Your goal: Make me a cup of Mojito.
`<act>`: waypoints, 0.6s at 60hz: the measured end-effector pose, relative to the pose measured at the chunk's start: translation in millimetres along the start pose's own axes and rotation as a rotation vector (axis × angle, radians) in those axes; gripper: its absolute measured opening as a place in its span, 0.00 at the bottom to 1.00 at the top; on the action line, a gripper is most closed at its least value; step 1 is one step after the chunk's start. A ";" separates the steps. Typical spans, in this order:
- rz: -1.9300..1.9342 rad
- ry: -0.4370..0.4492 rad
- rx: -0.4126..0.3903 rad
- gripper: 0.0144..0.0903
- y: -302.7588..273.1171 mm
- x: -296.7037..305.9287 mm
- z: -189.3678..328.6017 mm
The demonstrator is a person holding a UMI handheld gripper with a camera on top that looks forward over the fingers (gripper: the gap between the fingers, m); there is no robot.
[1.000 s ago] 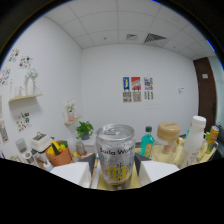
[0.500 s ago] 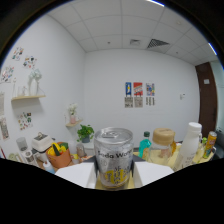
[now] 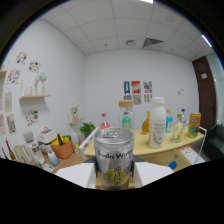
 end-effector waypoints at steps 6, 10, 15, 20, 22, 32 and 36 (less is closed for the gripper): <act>0.003 0.014 -0.074 0.49 56.9 20.6 -3.7; 0.020 0.020 -0.103 0.49 90.2 33.0 -4.4; 0.048 0.026 -0.138 0.49 127.5 46.0 -2.6; 0.118 0.003 -0.167 0.49 156.3 54.6 0.3; 0.167 -0.013 -0.171 0.49 163.7 56.4 1.7; 0.511 -0.064 -0.172 0.49 174.5 69.6 7.5; 0.688 -0.091 -0.167 0.49 172.6 72.3 10.6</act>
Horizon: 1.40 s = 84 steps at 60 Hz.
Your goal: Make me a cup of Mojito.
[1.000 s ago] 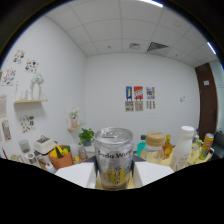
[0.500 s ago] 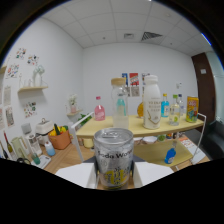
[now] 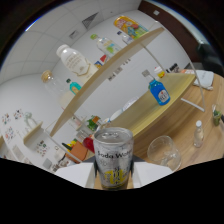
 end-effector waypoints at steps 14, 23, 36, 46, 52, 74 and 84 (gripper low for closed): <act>0.549 -0.129 -0.013 0.49 -5.7 -4.7 9.6; 0.884 -0.198 0.015 0.49 -16.0 -5.6 9.3; 1.248 -0.265 0.077 0.49 -33.4 6.0 8.7; 1.349 -0.291 0.106 0.49 -48.0 7.7 6.6; 1.287 -0.290 0.099 0.49 -52.5 0.2 3.4; -0.031 -0.024 0.181 0.50 -68.3 -45.1 -2.8; -0.459 0.029 0.196 0.49 -36.1 -47.5 13.9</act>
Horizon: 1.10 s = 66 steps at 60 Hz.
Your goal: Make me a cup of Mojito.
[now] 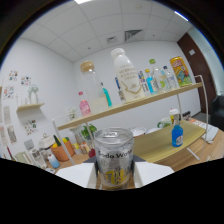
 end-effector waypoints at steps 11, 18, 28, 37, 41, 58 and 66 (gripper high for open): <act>-0.196 0.008 -0.092 0.49 71.6 3.6 22.5; -0.228 0.016 -0.143 0.49 110.1 10.4 31.2; -0.234 0.000 -0.208 0.49 149.8 12.4 37.7; -0.247 -0.011 -0.224 0.49 165.2 12.5 37.4; -0.240 -0.008 -0.242 0.50 174.0 15.2 37.2; -0.263 -0.014 -0.189 0.52 173.8 13.7 28.3; -0.299 0.001 -0.218 0.53 180.4 16.6 23.7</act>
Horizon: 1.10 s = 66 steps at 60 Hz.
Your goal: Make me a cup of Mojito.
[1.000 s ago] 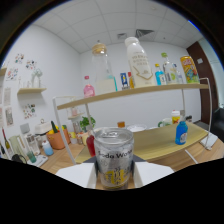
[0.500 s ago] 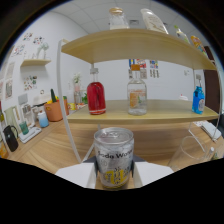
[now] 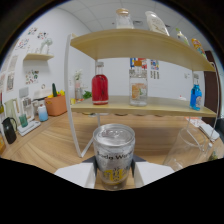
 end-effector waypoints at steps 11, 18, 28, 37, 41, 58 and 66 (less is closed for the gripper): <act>-0.002 0.037 -0.081 0.92 1.3 2.0 -16.4; -0.006 0.096 -0.103 0.93 -14.6 2.8 -44.6; 0.009 0.124 -0.126 0.94 -30.8 -4.5 -99.9; -0.015 0.145 -0.165 0.94 -23.1 8.4 -146.0; -0.025 0.165 -0.182 0.94 -18.7 19.8 -164.1; 0.030 0.243 -0.253 0.94 -4.0 70.7 -209.2; 0.053 0.238 -0.259 0.94 -4.5 84.1 -216.4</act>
